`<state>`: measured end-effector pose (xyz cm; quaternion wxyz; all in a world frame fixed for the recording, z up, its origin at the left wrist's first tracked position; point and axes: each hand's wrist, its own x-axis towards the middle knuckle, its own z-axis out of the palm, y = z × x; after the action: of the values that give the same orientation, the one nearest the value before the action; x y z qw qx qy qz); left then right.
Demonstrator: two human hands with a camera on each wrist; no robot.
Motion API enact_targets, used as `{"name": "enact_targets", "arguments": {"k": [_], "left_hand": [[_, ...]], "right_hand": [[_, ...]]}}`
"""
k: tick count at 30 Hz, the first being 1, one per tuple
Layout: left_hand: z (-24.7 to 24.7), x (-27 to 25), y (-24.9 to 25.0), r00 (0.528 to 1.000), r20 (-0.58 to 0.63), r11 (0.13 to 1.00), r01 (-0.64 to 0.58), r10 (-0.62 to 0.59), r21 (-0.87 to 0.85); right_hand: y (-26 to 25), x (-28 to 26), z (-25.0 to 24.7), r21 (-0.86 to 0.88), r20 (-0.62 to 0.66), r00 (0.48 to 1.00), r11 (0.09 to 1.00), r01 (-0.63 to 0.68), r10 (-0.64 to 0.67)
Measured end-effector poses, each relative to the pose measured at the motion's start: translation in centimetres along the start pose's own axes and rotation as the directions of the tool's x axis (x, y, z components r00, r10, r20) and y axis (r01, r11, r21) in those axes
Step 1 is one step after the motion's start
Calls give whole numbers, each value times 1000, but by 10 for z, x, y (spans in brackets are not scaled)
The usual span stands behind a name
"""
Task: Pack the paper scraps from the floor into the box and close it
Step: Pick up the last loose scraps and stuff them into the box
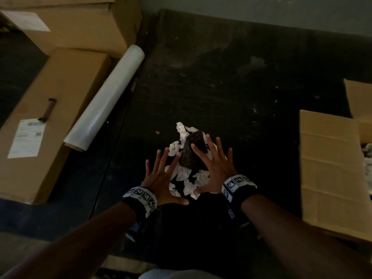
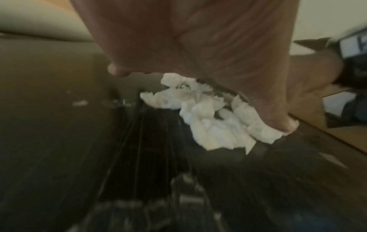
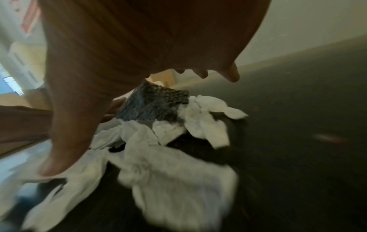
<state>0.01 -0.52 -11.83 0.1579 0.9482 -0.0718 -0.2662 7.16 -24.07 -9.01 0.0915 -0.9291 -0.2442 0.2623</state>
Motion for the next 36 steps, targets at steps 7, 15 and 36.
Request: {"name": "enact_targets", "arguments": {"k": [7, 15, 36], "left_hand": [[15, 4, 0, 999, -38, 996, 26, -29, -84], [19, 14, -4, 987, -154, 993, 32, -50, -118], [24, 14, 5, 959, -271, 963, 8, -83, -268]], "right_hand": [[-18, 52, -2, -50, 86, 983, 985, 168, -163], [-15, 91, 11, -96, 41, 976, 972, 216, -213], [-13, 82, -31, 326, -413, 910, 929, 176, -27]]}}
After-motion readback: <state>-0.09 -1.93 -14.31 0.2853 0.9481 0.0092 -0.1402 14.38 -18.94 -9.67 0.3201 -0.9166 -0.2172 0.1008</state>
